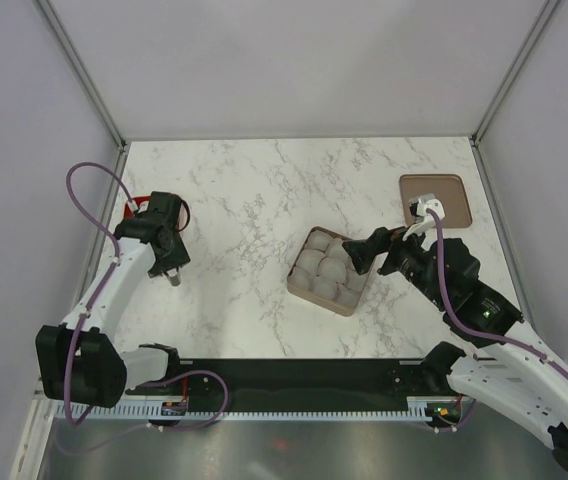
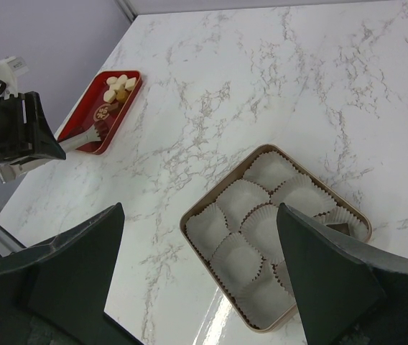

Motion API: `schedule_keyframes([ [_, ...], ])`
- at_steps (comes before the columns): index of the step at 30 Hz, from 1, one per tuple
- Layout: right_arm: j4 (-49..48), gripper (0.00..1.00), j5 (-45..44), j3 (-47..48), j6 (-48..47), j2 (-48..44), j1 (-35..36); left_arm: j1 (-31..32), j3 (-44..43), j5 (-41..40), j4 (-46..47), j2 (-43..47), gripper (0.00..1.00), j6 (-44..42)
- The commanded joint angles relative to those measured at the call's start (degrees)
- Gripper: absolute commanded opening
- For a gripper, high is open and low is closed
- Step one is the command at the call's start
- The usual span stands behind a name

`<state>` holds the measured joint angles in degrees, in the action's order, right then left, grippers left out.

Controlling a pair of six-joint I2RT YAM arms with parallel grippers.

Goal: Pack the chocolate

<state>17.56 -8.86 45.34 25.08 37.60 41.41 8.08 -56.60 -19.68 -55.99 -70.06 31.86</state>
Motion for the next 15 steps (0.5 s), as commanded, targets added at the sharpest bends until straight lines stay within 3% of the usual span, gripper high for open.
schedule_keyframes([
  [1, -2.0, 0.96, -0.1, -0.2, -0.2, 0.2, -0.1, -0.6, 0.3, 0.4, 2.0, -0.5, 0.56, -2.1],
  [15, -2.4, 0.96, 0.4, 0.3, 0.4, 0.8, -0.1, -0.9, 0.3, -0.8, 2.8, -0.5, 0.43, -3.1],
])
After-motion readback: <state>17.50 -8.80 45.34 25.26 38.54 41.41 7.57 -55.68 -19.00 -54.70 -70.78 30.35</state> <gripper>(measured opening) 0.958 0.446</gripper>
